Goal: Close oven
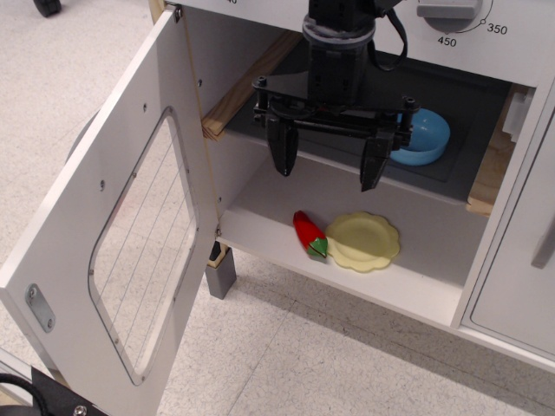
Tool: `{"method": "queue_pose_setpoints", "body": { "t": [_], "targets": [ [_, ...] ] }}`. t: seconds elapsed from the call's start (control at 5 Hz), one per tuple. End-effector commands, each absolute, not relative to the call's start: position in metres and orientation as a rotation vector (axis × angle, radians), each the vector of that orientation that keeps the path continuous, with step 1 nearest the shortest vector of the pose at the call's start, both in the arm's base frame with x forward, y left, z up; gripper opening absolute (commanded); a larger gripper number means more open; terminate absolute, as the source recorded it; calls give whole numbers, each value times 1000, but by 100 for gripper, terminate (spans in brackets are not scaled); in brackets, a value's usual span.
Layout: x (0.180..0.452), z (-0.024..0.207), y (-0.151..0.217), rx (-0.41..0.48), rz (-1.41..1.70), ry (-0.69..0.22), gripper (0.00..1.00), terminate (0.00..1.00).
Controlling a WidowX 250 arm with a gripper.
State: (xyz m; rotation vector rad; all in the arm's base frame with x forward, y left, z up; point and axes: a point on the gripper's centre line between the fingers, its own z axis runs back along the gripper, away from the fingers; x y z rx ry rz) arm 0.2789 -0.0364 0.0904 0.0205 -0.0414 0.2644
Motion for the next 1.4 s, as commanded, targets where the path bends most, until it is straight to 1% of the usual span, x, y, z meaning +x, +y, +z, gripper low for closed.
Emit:
{"method": "queue_pose_setpoints", "body": {
  "t": [0.0, 0.2, 0.4, 0.6, 0.8, 1.0, 1.2],
  "targets": [
    [279, 90, -36, 21, 264, -41, 100, 0],
    [257, 93, -31, -9, 236, -19, 100, 0],
    [235, 105, -17, 1, 221, -5, 100, 0],
    [222, 129, 7, -2, 219, -31, 100, 0],
    [214, 151, 46, 0, 259, -33, 100, 0],
    [208, 160, 81, 53, 263, -77, 100, 0],
    [210, 158, 116, 65, 294, -101, 100, 0]
  ]
}}
